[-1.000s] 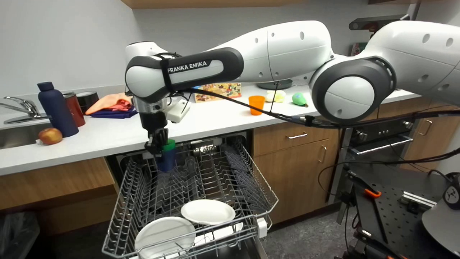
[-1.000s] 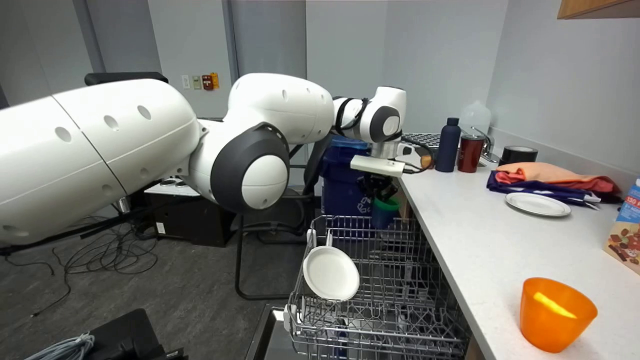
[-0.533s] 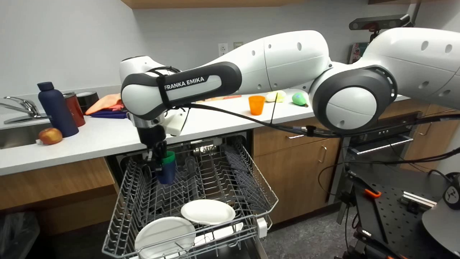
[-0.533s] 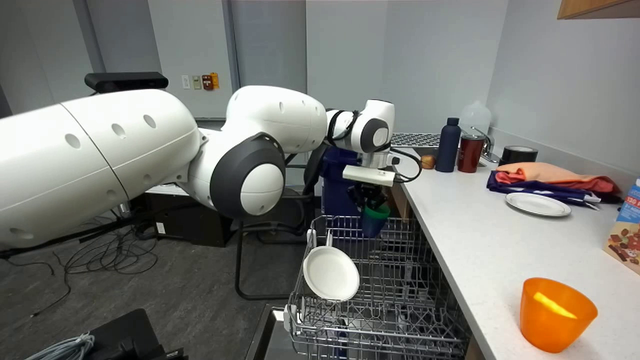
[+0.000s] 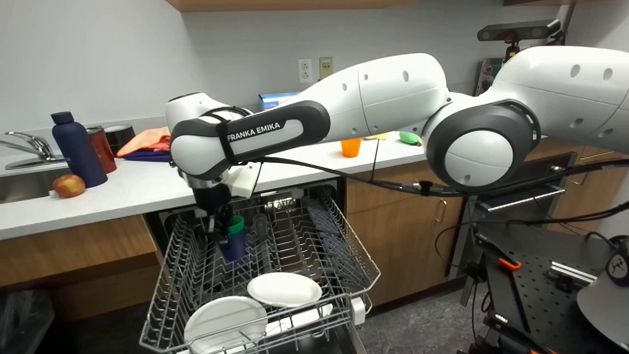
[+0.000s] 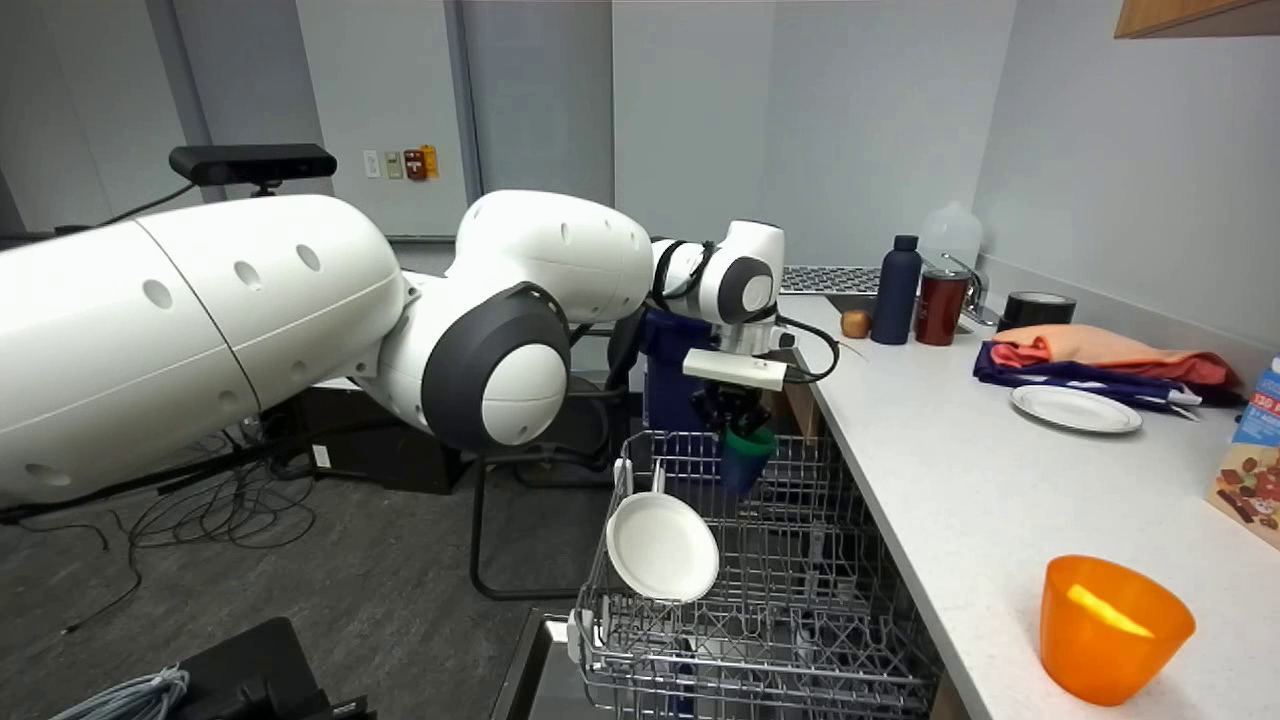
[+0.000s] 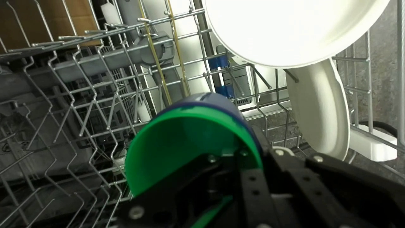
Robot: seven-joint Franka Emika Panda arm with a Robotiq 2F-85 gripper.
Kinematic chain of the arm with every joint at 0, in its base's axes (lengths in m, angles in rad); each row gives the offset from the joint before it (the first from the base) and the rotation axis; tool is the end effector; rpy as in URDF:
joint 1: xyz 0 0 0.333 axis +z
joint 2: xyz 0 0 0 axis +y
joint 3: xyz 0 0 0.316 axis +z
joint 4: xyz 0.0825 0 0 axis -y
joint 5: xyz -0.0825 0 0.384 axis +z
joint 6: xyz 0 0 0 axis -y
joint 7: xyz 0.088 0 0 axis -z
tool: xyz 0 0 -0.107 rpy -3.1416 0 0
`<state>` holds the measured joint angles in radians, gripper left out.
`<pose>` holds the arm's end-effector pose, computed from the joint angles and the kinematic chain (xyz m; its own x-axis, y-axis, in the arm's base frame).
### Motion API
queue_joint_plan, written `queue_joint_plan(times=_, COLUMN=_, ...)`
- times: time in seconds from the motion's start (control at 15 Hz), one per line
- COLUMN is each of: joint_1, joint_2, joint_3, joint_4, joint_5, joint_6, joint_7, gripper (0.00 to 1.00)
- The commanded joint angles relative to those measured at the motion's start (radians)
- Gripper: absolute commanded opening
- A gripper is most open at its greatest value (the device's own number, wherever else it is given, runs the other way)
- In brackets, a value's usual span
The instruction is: Stack up the cups and put them inside the washer
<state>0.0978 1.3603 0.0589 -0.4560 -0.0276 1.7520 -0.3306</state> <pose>0.7943 0.0935 0.1930 0.8995 0.4341 -0.0501 0.4319 -0.9006 -0.0498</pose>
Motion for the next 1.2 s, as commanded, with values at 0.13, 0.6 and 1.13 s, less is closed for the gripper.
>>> queue_joint_plan(times=0.13, joint_1=0.003, joint_2=0.034, joint_3=-0.012, joint_4=0.031, joint_5=-0.016, joint_6=0.013, joint_7=-0.017, gripper=0.02)
queue_joint_plan(times=0.6, joint_1=0.000, joint_2=0.043, joint_3=-0.018, joint_4=0.032, joint_5=-0.017, joint_6=0.020, joint_7=-0.015, gripper=0.02)
queue_joint_plan(times=1.13, joint_1=0.001, joint_2=0.044, joint_3=-0.026, joint_4=0.032, joint_5=-0.018, joint_6=0.018, joint_7=-0.005, gripper=0.32)
